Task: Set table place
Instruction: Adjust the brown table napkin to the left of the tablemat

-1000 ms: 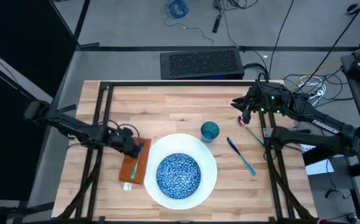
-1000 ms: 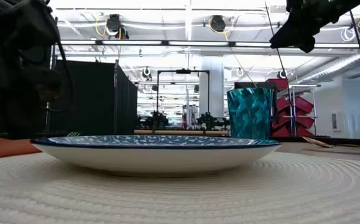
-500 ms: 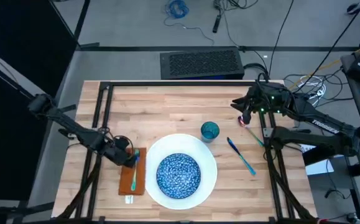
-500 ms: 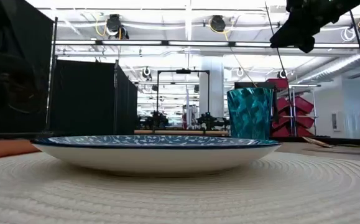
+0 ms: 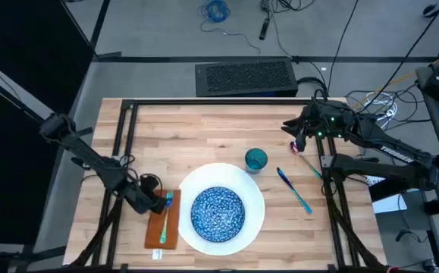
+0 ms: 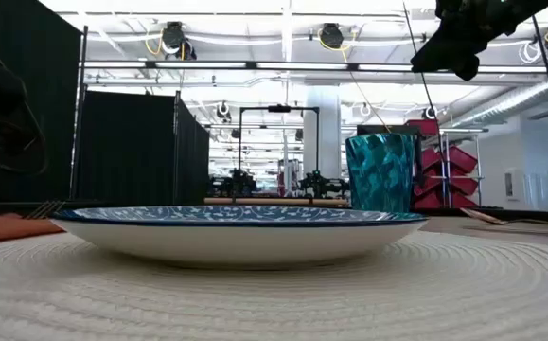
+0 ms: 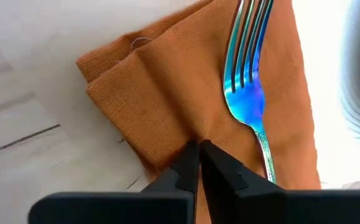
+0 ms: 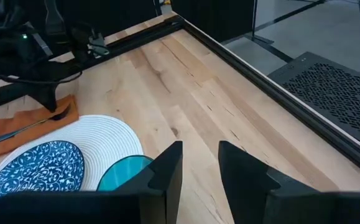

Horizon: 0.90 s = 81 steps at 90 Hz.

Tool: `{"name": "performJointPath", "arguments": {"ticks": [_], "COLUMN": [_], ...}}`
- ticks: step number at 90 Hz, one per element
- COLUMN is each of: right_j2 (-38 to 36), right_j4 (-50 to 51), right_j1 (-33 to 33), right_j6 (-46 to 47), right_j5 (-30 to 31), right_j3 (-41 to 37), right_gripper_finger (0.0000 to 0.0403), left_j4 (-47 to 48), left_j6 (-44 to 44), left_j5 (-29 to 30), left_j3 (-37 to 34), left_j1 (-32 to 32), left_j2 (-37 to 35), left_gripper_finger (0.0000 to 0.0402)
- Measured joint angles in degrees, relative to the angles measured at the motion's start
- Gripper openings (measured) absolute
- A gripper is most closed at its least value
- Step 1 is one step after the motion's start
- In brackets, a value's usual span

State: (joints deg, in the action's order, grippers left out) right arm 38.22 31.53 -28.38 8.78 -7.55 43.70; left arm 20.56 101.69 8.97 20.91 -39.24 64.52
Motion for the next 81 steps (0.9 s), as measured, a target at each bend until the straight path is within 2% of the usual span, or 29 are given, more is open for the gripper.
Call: {"name": "performJointPath", "arguments": {"ticks": [19, 32, 47, 70, 81], "right_j2": [0.0, 0.0, 0.0, 0.0, 0.0], "right_j4": [0.0, 0.0, 0.0, 0.0, 0.0], "right_j1": [0.0, 0.0, 0.0, 0.0, 0.0], "right_j6": [0.1, 0.7, 0.8, 0.7, 0.7], "right_j5": [0.0, 0.0, 0.0, 0.0, -0.1], "right_j3": [0.0, 0.0, 0.0, 0.0, 0.0], "right_gripper_finger": [0.0091, 0.0091, 0.0091, 0.0091, 0.0091], "left_j4": [2.0, 2.9, 2.5, 2.7, 3.5], "left_j6": [0.0, -0.4, -0.5, -3.4, -1.5], "left_j5": [-0.2, 1.9, -0.1, 2.1, -0.3], "left_j3": [0.2, 0.2, 0.2, 0.3, 0.3], "left_j1": [0.1, 0.1, 0.0, 0.1, 0.9], "left_j2": [-2.1, -4.3, -4.7, -4.8, -4.8], "left_gripper_finger": [0.0000, 0.0000, 0.0005, 0.0064, 0.0098]}}
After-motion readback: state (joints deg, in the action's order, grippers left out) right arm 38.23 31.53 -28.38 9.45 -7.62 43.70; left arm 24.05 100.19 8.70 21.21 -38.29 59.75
